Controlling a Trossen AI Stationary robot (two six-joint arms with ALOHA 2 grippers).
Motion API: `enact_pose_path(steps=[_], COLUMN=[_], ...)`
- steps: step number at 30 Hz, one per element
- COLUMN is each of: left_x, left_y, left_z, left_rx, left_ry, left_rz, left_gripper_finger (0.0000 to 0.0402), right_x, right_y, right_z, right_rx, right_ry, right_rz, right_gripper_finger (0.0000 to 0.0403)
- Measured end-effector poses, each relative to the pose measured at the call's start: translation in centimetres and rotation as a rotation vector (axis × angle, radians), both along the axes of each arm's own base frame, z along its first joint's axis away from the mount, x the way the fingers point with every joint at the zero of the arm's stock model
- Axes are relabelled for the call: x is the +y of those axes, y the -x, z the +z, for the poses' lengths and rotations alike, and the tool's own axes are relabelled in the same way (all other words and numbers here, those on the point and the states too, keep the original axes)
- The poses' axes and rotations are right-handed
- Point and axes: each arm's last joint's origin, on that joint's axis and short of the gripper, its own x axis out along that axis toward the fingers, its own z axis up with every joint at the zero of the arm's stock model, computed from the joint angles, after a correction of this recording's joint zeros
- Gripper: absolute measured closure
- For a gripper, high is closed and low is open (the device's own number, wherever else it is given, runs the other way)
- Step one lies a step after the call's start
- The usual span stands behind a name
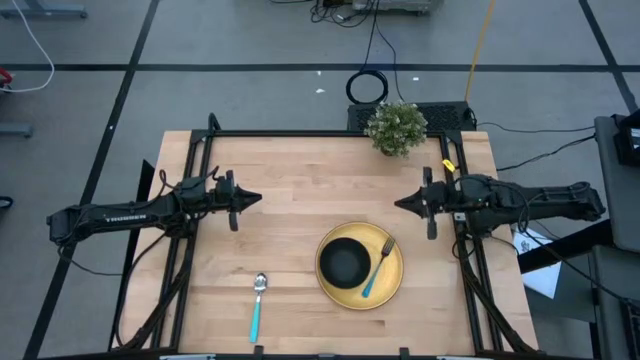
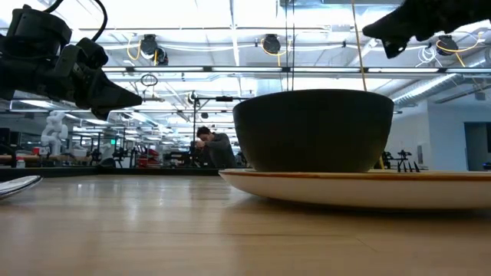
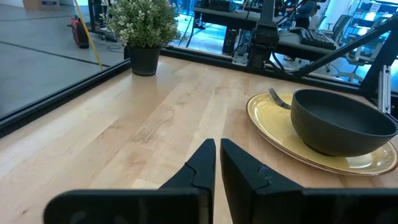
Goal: Set table place
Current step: Put the blue spoon in the black bowl on the yellow plate
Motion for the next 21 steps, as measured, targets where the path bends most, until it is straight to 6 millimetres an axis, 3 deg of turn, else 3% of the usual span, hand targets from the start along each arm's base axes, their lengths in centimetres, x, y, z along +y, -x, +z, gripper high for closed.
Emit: enact_pose_path(steps=[12,21], left_x=[0.0,0.0], left_y=[0.0,0.0], left_z=[0.0,0.0], left_rx=[-0.001,0.0], left_ry=[0.003,0.0], left_rz=[-0.009,-0.009], left_gripper_finger=[0.0373,0.0373], right_x=[0.3,0.3], right_y=[2.6,2.5], right_z=[-3.5,-7.0], right_rx=[-0.158,-0.262], right_ry=[0.002,0.009], right_rz=[0.035,0.031], right_gripper_finger=[0.0403,0.0403])
